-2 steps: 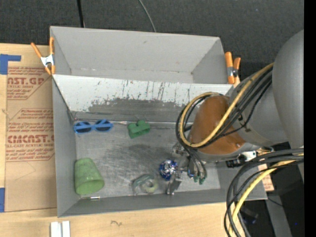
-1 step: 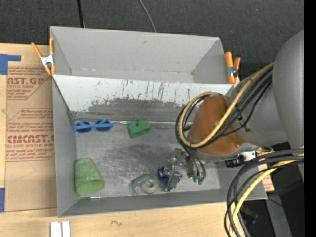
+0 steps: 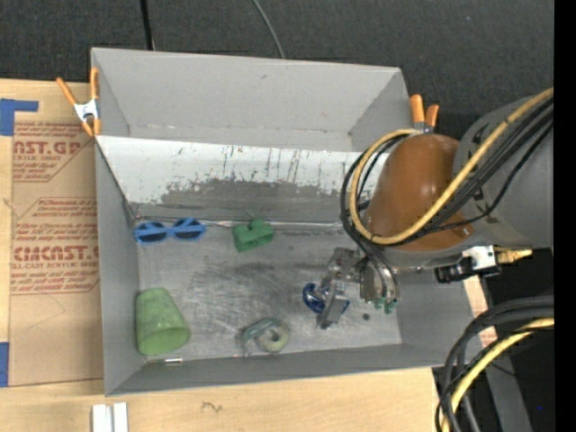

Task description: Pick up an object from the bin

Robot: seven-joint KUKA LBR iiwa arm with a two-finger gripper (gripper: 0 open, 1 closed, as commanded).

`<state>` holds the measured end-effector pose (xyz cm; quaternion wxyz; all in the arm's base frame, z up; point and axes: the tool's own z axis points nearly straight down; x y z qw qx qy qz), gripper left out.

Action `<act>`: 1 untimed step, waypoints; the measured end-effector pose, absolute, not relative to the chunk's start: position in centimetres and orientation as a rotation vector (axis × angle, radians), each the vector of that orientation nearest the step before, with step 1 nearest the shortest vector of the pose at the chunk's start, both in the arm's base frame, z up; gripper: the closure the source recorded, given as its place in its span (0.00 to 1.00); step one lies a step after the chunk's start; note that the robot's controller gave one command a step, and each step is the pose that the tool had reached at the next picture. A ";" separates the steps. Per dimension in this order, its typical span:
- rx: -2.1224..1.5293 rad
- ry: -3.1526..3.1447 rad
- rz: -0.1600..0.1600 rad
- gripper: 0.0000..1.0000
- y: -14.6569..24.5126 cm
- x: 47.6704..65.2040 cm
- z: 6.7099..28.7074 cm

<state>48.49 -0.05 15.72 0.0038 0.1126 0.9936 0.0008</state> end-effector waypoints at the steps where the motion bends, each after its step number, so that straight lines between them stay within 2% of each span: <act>1: 0.353 3.121 0.002 1.00 0.0 48.5 16.1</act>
Offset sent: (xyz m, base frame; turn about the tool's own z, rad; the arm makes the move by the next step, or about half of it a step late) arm 0.0002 0.0000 0.0042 0.0000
